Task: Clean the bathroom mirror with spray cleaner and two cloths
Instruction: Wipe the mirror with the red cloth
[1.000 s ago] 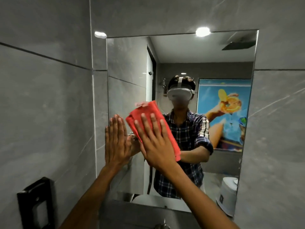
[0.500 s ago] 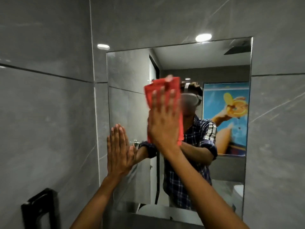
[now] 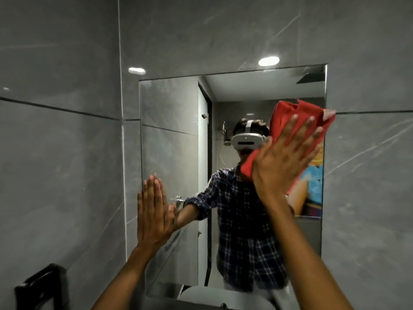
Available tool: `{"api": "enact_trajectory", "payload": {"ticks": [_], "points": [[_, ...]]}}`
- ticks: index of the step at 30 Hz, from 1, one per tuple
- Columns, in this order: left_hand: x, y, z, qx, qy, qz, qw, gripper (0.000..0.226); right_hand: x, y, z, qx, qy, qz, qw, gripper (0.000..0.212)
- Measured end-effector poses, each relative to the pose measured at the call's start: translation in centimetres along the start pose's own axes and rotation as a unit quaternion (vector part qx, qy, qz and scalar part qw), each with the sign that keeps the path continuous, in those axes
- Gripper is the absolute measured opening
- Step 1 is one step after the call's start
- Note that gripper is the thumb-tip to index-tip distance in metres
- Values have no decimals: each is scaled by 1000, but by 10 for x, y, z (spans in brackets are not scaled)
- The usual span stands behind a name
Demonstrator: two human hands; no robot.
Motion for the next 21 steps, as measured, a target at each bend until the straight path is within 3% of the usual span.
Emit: {"api": "enact_trajectory", "payload": {"ticks": [2,4,6,8,10,12,15,18,21], "points": [[-3,-4,0,2,-7,0,1000,74,-46,0,-11,16,-16,-30,999,67],[-4,-5,0,10,-12,3,1000,73,-102,-13,2,-22,152,-38,987,69],[-4,-5,-1,21,-16,11,1000,72,-121,-22,45,-62,392,-7,918,76],[0,-2,-1,19,-16,20,999,73,-82,-22,61,-66,493,26,867,82],[1,0,-1,14,-17,31,999,73,-27,-14,35,-58,415,42,907,80],[-1,1,-2,10,-11,39,999,75,11,-3,-11,-34,236,33,971,76],[-3,-4,-1,6,-11,22,1000,76,-1,4,-53,3,43,17,999,72],[-6,-5,-2,18,-22,21,999,75,-55,1,-67,10,-13,-5,1000,70],[-3,-4,-3,23,-29,24,999,74,-112,-6,-62,25,24,-28,999,69]]}}
Point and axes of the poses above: each hand's wrist, its own z-axis away from the middle knuckle, its own y-axis out of the back of the hand, x = y × z, the point moved 9 cm from there along -z, towards the middle knuckle, and after that the axes turned 6 degrees about z, right-handed, at the moved point
